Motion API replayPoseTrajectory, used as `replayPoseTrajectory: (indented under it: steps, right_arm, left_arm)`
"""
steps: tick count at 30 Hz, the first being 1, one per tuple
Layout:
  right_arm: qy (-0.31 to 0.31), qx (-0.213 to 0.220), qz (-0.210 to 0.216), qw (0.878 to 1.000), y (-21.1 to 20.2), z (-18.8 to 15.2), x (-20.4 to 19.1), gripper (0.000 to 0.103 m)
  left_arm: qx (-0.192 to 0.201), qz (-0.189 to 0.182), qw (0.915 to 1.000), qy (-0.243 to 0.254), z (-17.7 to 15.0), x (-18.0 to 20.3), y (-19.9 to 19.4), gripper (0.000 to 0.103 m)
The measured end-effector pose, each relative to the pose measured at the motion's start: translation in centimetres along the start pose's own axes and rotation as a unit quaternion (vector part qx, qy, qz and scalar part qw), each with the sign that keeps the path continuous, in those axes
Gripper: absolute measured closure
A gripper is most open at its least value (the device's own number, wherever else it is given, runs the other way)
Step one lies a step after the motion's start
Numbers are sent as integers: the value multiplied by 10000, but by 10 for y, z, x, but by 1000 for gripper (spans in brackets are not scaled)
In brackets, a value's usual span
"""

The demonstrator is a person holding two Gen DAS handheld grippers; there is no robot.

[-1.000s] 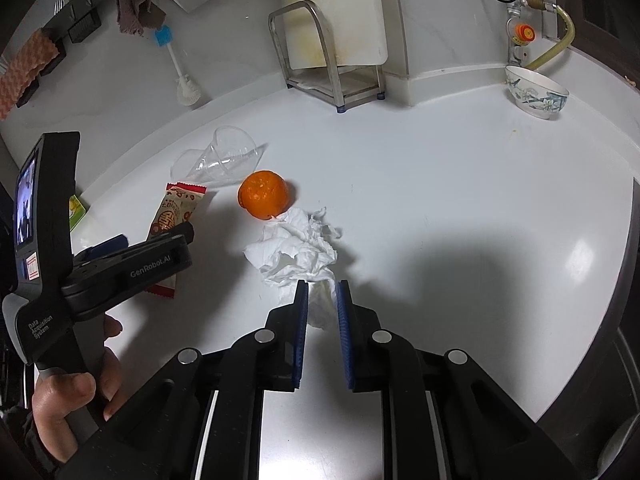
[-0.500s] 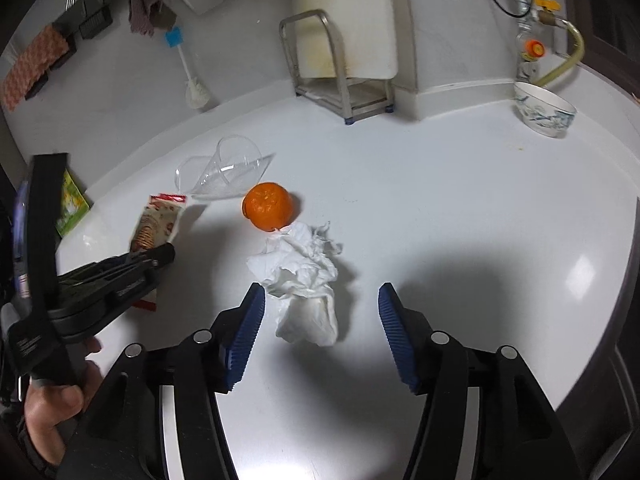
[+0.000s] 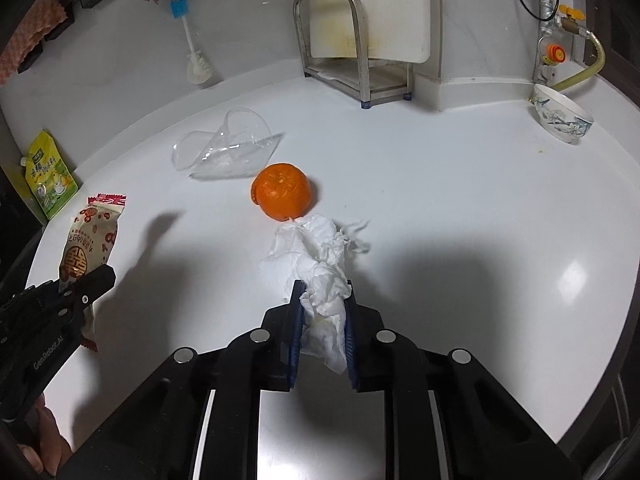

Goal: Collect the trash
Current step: 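Carry the wrapper and tissue over the bin and open both tools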

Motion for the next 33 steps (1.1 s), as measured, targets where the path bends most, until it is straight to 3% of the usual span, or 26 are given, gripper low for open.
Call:
replayPoseTrajectory:
  steps: [6,16,22,33]
  right_arm:
    - [189,156,66,9997,-54,-20,0,86]
    - [819,349,171,9959,-167,-101,6,86]
    - [784,494,104,9956,-225,-147,7,86]
    - [946,396,66,9947,-270,-222,27,86]
  left_arm:
    - [106,-104,9999,67,-20,8,-45,79]
    - [70,-419,9990,116,-74,30,-125,79]
    - [102,-631,9976,266,-102,44,-169,79]
    - [-11,-913,9946,492,-164,70,-221,79]
Point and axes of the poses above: each gripper's, at about its wrist camera, not at the fingertips, and y roughly the way its jaws point, x to its right, z to its top, the point moved 4 cm from there along y, roughly the way its jaws point, and after that the axes turned 15 degrees about x, right-handed, at the moved point
